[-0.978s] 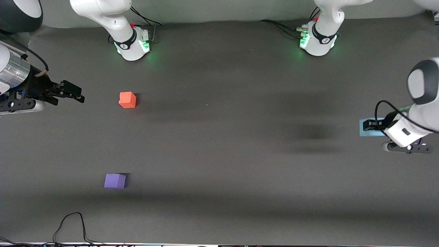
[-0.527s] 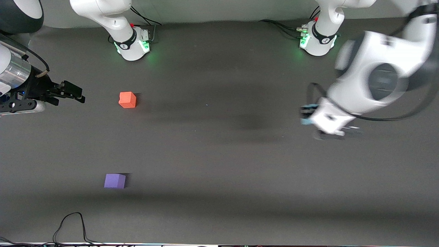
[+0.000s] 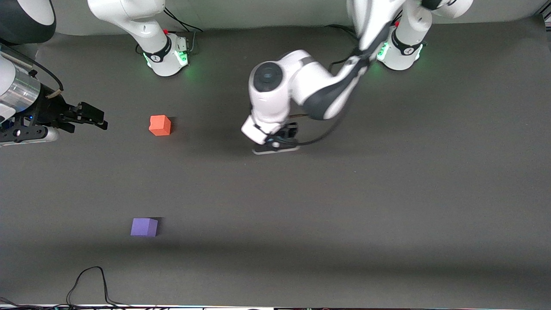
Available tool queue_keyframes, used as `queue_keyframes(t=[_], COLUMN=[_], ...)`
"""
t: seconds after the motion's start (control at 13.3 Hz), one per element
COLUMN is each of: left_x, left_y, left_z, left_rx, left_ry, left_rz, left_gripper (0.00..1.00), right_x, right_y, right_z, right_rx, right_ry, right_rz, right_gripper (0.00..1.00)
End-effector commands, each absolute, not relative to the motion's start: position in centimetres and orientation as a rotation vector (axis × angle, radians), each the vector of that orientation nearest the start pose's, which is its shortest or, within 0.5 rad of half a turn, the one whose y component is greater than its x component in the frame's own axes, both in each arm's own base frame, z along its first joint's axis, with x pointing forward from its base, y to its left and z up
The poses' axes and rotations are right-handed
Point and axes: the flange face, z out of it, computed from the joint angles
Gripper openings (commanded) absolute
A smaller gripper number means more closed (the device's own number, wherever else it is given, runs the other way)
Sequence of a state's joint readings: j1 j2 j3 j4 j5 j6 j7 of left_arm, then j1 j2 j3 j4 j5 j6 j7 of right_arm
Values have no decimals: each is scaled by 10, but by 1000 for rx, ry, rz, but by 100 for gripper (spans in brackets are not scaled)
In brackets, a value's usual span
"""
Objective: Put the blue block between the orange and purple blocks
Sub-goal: 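Carry the light blue cube with the left gripper toward the table middle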
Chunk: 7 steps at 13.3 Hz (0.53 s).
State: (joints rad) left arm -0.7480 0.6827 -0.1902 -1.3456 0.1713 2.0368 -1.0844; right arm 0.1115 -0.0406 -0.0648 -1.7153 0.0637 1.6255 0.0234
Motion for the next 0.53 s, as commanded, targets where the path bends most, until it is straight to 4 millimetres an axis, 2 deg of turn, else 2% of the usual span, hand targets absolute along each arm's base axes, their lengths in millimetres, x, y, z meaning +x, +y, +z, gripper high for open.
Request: queue_keyframes(t=[0.0,0.08,0.3,0.45], left_x=[457,453,451,453], left_y=[-594,-597,-600,-600], left_z=[272,254,218,212], left_rx=[-3102,-3091,-3107,-3112], left_ry=[-175,-168,-166,-159], left_rz=[-154,-149,-148,-166], left_gripper=[31,31,31,35], right_x=[541,541,541,541], right_y=[31,31,31,31], right_z=[582,582,583,582], right_rx=[-3079,-3079,-3079,-3079], right_ry=[-59,-59,-59,-59], right_rz=[83,83,81,83], right_gripper=[100,100,100,100])
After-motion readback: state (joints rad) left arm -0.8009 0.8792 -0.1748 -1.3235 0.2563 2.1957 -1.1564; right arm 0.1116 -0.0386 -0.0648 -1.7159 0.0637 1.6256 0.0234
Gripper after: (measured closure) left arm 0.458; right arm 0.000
